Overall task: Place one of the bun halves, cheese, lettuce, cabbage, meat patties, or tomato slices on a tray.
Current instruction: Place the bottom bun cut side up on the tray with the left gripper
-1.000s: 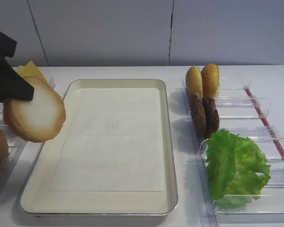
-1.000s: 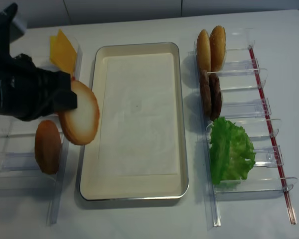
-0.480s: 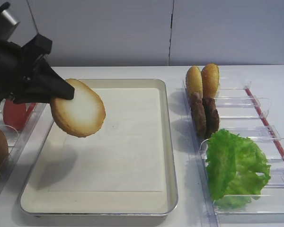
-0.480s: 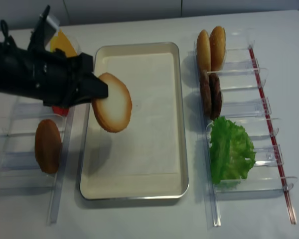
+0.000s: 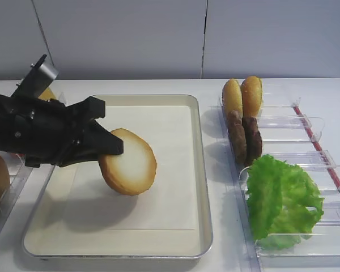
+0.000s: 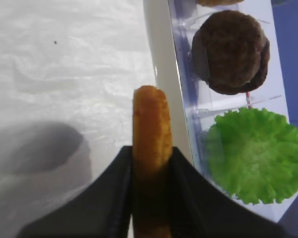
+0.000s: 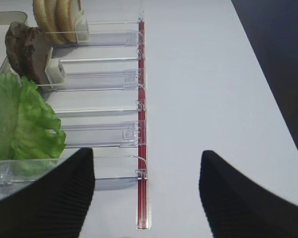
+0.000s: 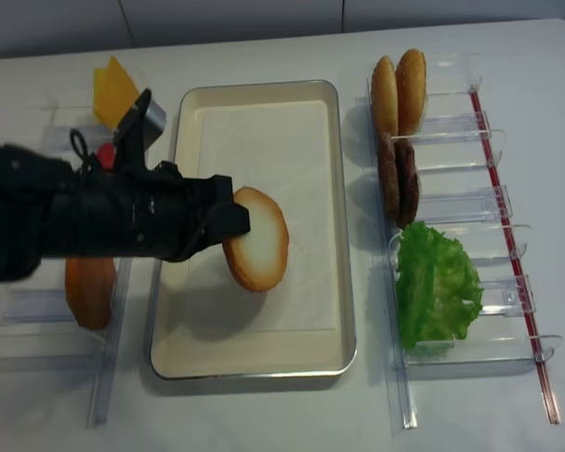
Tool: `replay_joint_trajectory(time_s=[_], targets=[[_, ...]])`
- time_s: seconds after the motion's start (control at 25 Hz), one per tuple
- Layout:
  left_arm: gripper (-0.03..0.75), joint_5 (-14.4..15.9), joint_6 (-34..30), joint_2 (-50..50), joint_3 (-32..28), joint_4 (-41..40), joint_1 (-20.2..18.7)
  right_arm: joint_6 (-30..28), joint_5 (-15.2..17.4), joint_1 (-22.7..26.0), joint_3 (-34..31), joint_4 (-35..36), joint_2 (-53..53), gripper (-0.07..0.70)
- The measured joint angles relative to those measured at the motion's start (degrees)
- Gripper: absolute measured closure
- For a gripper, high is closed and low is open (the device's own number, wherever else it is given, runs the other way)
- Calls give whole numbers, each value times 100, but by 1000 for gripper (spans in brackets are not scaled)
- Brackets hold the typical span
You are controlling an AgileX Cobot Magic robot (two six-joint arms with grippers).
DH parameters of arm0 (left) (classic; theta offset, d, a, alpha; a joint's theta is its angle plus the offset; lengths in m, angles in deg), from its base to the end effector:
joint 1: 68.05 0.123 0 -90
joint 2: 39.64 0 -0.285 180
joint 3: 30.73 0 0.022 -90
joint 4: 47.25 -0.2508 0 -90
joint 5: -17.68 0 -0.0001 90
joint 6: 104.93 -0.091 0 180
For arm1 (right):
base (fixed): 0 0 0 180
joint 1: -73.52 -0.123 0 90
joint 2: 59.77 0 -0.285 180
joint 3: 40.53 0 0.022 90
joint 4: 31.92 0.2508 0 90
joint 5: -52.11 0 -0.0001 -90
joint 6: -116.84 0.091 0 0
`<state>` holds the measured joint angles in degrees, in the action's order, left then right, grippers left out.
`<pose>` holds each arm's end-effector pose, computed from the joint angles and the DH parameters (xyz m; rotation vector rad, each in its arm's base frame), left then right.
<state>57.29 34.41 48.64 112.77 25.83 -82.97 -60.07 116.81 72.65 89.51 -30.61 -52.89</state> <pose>0.2349 -0.1201 0.2290 0.0410 2.4882 -1.1242 -0.0076 0.0018 0.2651 0.0392 2.1214 0.0687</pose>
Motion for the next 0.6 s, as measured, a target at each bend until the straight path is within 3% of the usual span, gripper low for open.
replay_joint_trajectory(time_s=[0.16,0.32,0.6], targets=[[554,-211,-381,0,-69,368,-25,0,0,0,0,0,0,153],[554,-229,-443,27,-69,641,-25,0,0,0,0,0,0,153],[555,347,-890,963,-69,868,-25,0,0,0,0,0,0,153]])
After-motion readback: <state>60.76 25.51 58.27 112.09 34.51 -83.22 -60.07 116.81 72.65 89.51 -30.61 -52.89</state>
